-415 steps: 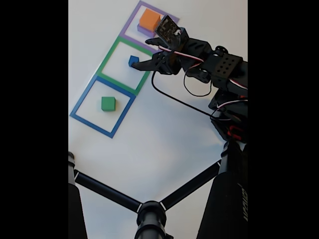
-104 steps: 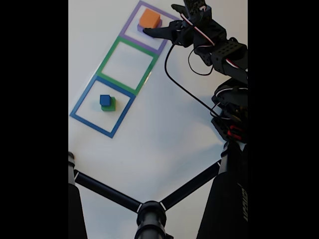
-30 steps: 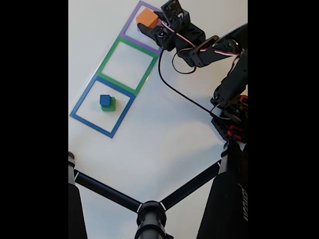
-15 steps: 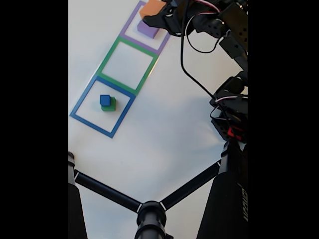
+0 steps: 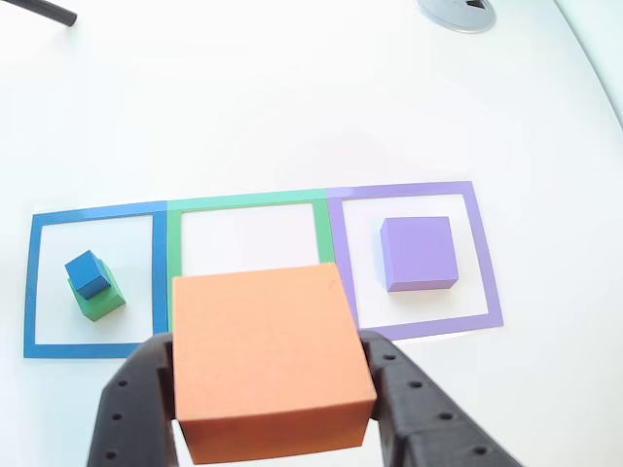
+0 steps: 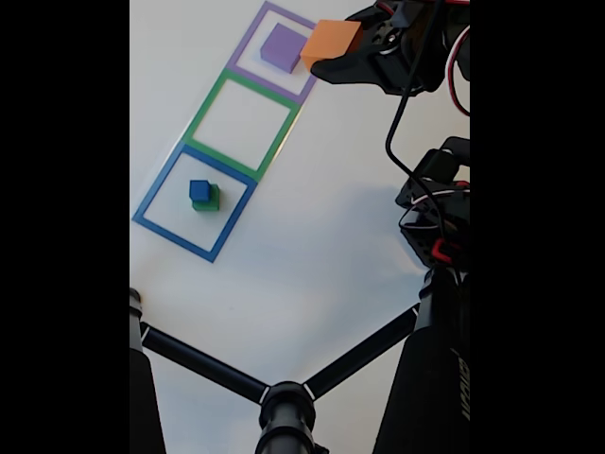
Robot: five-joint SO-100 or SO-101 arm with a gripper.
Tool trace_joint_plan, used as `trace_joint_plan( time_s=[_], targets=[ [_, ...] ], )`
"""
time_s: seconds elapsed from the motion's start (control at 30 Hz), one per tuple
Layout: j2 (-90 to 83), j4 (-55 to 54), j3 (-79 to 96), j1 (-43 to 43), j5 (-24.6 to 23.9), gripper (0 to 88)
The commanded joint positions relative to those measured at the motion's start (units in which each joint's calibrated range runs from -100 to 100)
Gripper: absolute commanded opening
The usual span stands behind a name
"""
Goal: Tower of hanoi
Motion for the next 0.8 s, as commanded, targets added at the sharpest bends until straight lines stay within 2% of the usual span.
trace_joint_plan(
  time_s=[0.0, 0.17, 0.3, 0.43, 0.6, 0.77],
  targets=[
    [-0.42, -0.20, -1.51, -2.08, 0.00, 11.1],
    [-1.15, -5.38, 6.40, -5.15, 0.00, 11.4],
    [-2.60, -16.63, 19.85, -6.97, 0.00, 11.7],
    [-3.33, -34.45, 38.04, -7.35, 0.00, 11.7],
    [-1.72, -63.68, 61.76, -6.58, 0.00, 11.7],
    [6.44, -86.11, 74.67, -5.82, 0.00, 11.8]
  ],
)
